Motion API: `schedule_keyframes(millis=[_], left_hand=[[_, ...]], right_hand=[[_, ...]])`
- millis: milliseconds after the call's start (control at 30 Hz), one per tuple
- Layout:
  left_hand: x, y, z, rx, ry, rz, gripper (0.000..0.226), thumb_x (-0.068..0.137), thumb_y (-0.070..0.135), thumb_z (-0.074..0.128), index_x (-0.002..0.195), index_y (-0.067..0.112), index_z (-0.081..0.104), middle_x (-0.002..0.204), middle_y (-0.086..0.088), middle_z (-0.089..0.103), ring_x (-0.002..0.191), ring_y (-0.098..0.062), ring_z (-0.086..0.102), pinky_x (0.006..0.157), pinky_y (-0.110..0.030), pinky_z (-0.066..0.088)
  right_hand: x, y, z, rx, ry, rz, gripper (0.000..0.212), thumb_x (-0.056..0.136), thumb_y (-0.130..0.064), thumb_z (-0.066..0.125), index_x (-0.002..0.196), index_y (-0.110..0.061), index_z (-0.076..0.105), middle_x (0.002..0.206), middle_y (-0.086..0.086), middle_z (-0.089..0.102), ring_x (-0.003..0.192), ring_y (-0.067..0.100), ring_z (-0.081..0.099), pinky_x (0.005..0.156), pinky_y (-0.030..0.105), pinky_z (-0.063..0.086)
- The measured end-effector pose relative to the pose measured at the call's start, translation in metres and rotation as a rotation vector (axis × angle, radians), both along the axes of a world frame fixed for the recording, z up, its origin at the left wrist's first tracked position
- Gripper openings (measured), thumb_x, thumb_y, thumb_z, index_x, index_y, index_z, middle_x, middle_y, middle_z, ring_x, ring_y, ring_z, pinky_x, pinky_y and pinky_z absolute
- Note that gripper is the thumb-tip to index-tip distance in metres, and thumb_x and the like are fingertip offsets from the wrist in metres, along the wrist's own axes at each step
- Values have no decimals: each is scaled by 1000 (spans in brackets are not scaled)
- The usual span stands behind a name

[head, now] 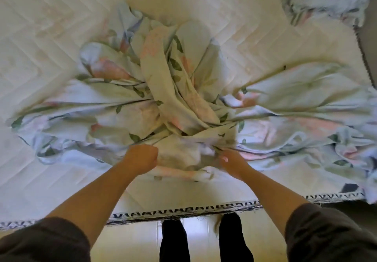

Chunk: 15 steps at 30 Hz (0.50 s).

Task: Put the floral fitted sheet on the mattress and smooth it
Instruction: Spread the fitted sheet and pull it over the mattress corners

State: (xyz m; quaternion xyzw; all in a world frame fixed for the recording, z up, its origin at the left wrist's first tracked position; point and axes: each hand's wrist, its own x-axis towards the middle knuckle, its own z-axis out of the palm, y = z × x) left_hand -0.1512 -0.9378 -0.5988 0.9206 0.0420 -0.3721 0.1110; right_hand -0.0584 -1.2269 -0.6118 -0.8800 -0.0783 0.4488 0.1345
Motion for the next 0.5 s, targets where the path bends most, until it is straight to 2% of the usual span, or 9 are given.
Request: schedule_keyframes(millis=[67,133,200,233,300,367,400,433,500], left_hand=[[25,-45,-2,-246,-26,324,12,92,30,49,89,21,55,90,0,61,88,-23,58,67,-29,40],[52,-80,-1,-515,76,777,24,92,40,53,101,17,53,99,-4,61,94,-26,61,69,-30,43],[86,-117,1,-771,318,1180,51,89,50,57,123,13,48,118,-9,59,104,-28,61,73,-35,48],[102,-131,-1,-822,380,1299,59,87,53,59,126,11,46,121,-11,59,106,-29,60,74,-37,50],[129,-153,-11,-803,367,1470,52,87,51,60,117,11,48,112,-12,63,99,-29,63,76,-37,52],[152,-168,-24,-723,284,1542,29,95,34,52,108,8,48,102,-14,62,90,-28,60,83,-37,47],[167,-175,-29,-699,237,1552,22,97,28,48,104,7,46,98,-14,59,90,-27,56,85,-37,45],[182,-177,-30,-707,167,1559,18,98,25,46,101,7,45,94,-13,55,89,-26,53,85,-36,45],[224,-181,-17,-787,-57,1515,16,99,22,46,98,7,49,93,-12,53,83,-24,53,79,-30,46]], right_hand=[[15,-28,4,6,-84,-172,18,97,-20,45,89,-15,60,91,2,60,94,26,56,79,29,42],[35,-52,4,37,-144,-513,23,94,-27,48,80,-13,58,83,16,62,82,33,60,75,36,48],[64,-88,3,172,-103,-999,29,91,-38,56,88,-9,58,91,23,62,77,35,62,67,45,56],[78,-105,3,246,-36,-1214,36,89,-44,59,100,-10,55,99,21,60,81,34,62,63,45,58],[103,-141,-2,421,146,-1520,56,82,-51,66,123,-20,46,116,13,52,100,36,59,72,50,57],[128,-169,-13,542,183,-1533,69,80,-36,75,137,-23,39,131,9,45,115,36,51,87,48,53],[142,-179,-19,535,172,-1490,71,82,-25,74,142,-20,37,135,9,45,115,33,52,86,41,54],[158,-186,-23,511,172,-1500,64,87,-21,68,142,-16,38,133,9,48,110,29,55,78,33,57],[198,-194,-18,505,122,-1580,47,91,-23,60,135,-11,49,120,11,57,98,27,60,61,30,59]])
